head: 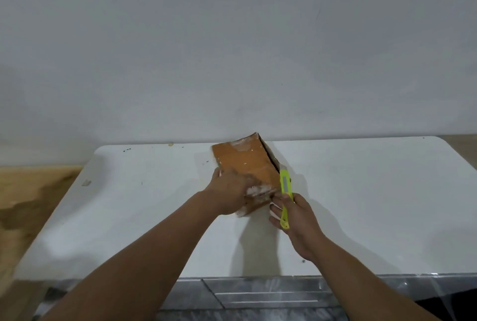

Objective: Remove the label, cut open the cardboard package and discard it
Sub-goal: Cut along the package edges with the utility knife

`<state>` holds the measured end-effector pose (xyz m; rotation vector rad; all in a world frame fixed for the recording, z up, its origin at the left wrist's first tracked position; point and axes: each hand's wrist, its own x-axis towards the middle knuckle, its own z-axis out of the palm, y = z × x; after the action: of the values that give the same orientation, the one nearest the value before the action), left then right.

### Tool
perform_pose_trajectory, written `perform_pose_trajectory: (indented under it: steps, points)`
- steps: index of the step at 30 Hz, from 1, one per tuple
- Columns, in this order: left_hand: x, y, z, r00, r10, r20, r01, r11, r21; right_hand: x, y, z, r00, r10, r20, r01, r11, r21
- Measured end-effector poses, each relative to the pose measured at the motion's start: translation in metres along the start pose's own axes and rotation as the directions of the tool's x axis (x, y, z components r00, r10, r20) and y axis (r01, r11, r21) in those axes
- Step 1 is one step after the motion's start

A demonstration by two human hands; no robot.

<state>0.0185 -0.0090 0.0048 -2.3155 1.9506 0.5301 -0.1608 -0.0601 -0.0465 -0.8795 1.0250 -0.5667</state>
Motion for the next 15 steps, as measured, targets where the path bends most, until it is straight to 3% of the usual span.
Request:
perform_pose_trajectory:
  steps: [4, 9, 15]
  points:
    - [-0.016, -0.015, 0.007, 0.999, 0.039, -0.001, -0.039, 0.997, -0.072, 0.015, -0.003, 0.005, 1.0, -0.003, -0.001, 0.003, 0.999, -0.042]
    - [-0.031, -0.022, 0.008, 0.999, 0.045, 0.0, -0.045, 0.998, -0.033, 0.028, -0.012, 0.017, 1.0, 0.01, 0.014, -0.009, 0.998, -0.067]
    - [-0.041, -0.016, 0.006, 0.995, 0.044, 0.095, -0.064, 0.974, 0.216, 0.036, -0.019, 0.032, 0.998, 0.032, 0.055, -0.026, 0.994, -0.108]
